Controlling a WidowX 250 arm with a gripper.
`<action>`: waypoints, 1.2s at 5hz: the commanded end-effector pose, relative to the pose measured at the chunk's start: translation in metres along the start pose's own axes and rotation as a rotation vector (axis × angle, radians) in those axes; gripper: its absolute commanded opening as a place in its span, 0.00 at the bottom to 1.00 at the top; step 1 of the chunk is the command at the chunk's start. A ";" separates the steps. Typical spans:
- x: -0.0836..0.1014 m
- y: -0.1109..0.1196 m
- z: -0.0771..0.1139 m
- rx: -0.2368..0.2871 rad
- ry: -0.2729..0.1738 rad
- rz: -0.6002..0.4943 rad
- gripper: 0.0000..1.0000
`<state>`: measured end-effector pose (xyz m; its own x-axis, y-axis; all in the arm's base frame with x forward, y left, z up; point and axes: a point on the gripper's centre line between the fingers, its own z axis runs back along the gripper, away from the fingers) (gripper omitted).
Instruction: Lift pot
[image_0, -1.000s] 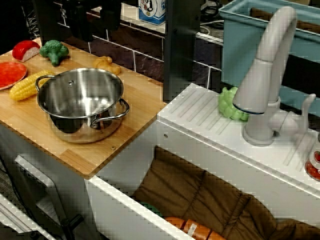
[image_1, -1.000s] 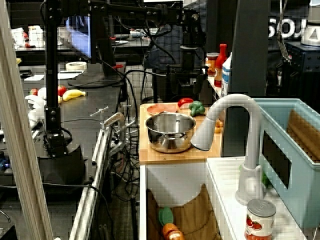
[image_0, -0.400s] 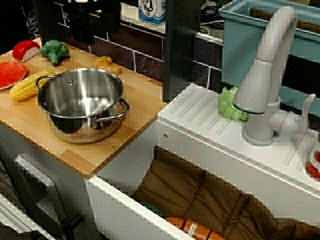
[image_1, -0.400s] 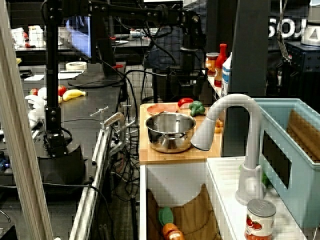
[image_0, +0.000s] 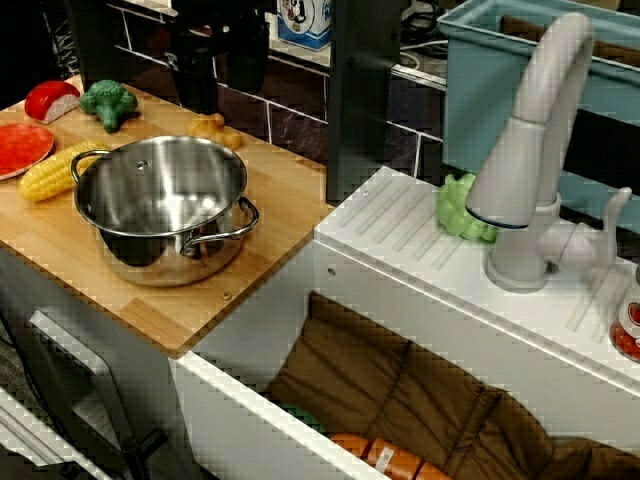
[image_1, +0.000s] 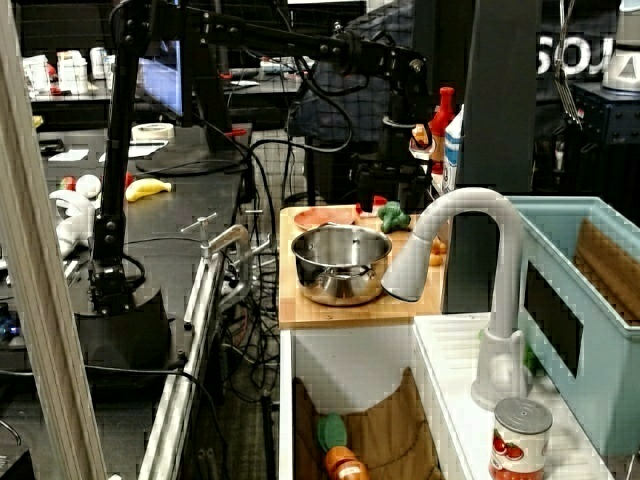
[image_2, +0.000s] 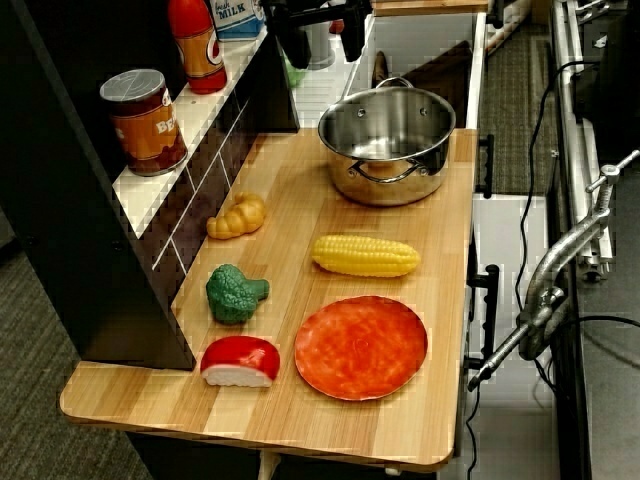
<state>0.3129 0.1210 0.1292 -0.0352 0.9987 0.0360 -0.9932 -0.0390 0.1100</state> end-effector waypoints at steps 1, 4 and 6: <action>0.000 -0.002 0.000 0.021 -0.086 -0.015 1.00; -0.004 -0.005 -0.009 -0.063 0.069 -0.191 1.00; -0.001 -0.015 -0.004 -0.016 0.080 -0.138 1.00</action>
<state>0.3222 0.1183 0.1078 0.0907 0.9924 -0.0829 -0.9857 0.1013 0.1346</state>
